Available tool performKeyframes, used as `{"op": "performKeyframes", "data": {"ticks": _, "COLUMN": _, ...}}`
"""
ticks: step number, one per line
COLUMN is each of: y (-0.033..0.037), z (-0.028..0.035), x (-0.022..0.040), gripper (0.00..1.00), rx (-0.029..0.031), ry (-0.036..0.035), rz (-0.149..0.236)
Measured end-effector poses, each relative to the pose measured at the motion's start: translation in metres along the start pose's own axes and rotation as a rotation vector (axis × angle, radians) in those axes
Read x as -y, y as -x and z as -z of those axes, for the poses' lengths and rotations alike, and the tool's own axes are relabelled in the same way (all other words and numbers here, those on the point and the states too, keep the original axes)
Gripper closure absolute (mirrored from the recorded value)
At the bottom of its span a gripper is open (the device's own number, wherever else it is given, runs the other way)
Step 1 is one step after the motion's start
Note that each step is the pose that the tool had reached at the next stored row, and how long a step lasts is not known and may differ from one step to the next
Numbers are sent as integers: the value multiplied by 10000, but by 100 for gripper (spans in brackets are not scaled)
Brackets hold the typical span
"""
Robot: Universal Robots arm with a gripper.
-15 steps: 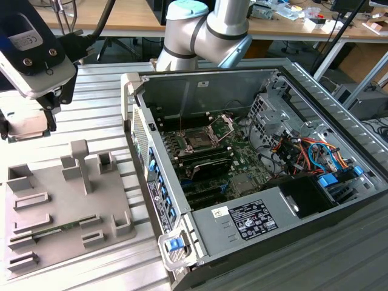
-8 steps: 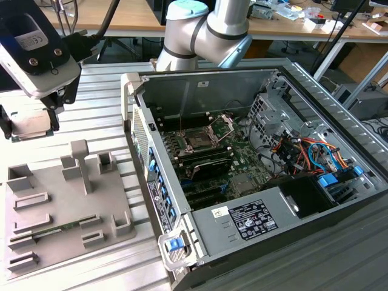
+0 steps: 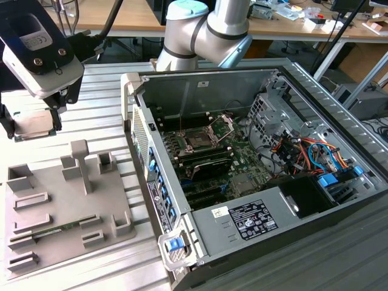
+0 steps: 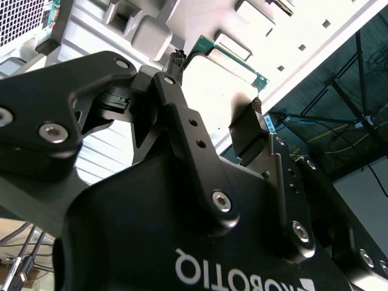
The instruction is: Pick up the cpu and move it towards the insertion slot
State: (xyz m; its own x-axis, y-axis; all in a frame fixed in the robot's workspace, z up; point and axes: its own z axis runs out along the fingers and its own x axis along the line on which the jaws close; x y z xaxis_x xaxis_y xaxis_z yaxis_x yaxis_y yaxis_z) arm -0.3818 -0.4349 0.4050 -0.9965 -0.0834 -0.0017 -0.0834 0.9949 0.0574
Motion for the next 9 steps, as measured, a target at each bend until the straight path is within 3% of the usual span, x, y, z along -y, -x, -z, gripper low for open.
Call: {"op": "performKeyframes", "data": {"ticks": 9, "y": 38, "z": 0, "x": 3, "gripper": 45, "rx": -1, "ry": 1, "rz": -1}}
